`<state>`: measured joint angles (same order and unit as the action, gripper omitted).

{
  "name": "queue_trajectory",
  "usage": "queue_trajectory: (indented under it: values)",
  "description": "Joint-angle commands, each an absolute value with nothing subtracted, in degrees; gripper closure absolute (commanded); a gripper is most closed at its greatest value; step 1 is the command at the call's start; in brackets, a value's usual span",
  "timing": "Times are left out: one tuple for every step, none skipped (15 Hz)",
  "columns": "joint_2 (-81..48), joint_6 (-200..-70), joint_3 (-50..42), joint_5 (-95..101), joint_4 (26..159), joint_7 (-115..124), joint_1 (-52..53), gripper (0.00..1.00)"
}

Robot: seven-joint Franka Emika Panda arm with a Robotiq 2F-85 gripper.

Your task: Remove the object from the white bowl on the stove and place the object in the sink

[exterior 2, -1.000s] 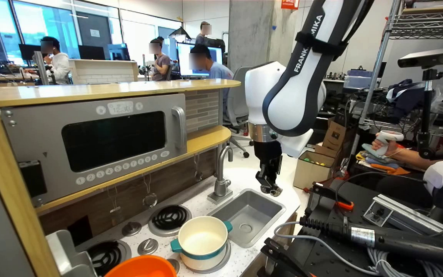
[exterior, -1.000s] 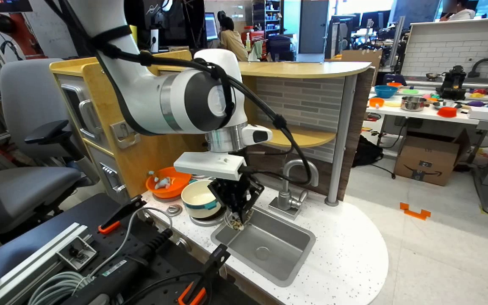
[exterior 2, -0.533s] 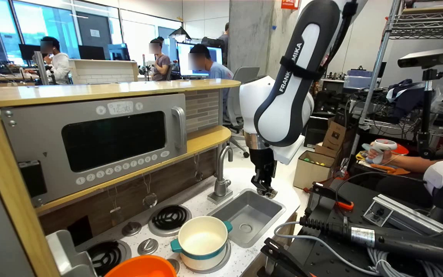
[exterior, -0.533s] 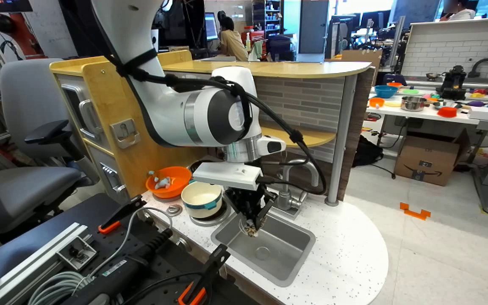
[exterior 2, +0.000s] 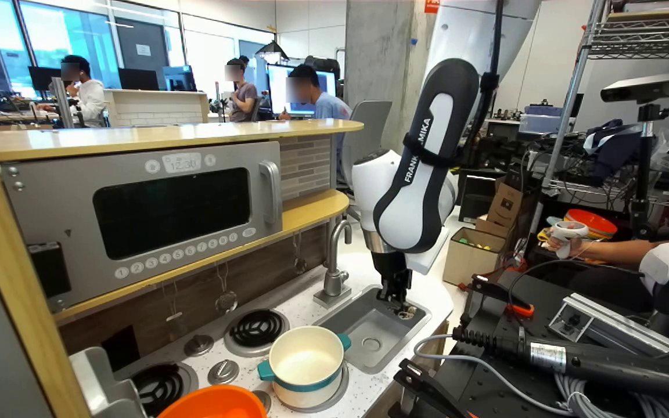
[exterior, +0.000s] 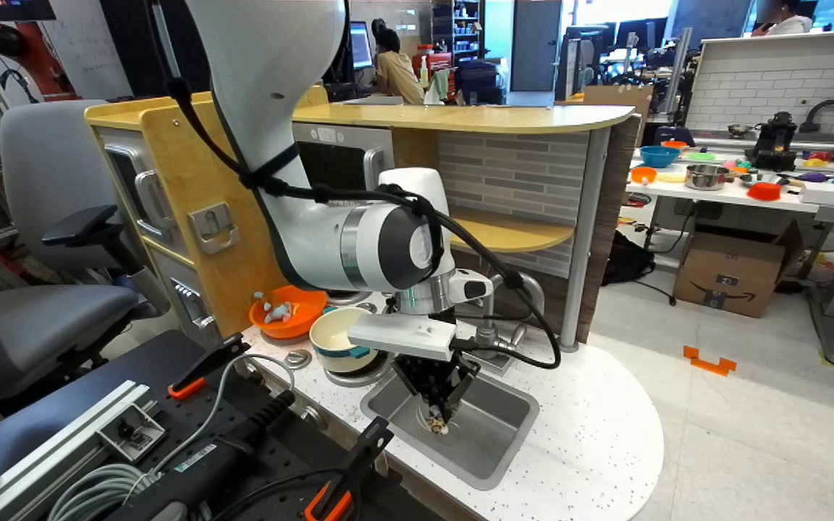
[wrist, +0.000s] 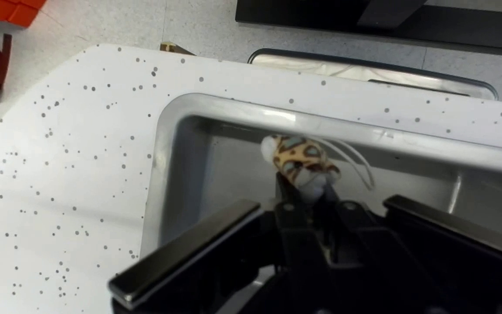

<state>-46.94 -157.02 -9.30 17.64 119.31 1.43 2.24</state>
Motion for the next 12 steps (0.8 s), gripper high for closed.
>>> queue_trajectory:
  values:
    - [-51.4,-155.7,-10.4,17.6,114.6,0.7,3.8,0.97]
    - [-52.3,-155.5,-10.5,17.7,113.7,0.6,4.0,0.97]
    - [-53.2,-155.3,-10.7,17.9,112.9,0.6,4.4,0.97]
    - [-54.1,-155.4,-11.2,18.1,112.1,1.0,5.1,0.97]
    - [-54.9,-155.1,-11.4,18.2,111.3,1.0,5.5,0.97]
    - [-55.6,-154.9,-11.8,18.4,110.6,1.0,6.0,0.97]
    - [-56.4,-154.6,-11.9,18.3,109.9,1.0,6.3,0.62]
    - [-57.0,-154.4,-12.1,18.3,109.2,1.0,6.6,0.61]
    - [-57.5,-154.2,-12.2,18.4,108.7,1.0,7.0,0.54]
    - [-58.1,-154.0,-12.5,18.4,108.0,1.3,7.5,0.48]
    - [-58.5,-153.8,-12.6,18.5,107.5,1.3,7.8,0.39]
    - [-58.8,-153.7,-12.7,18.5,107.1,1.2,8.1,0.33]
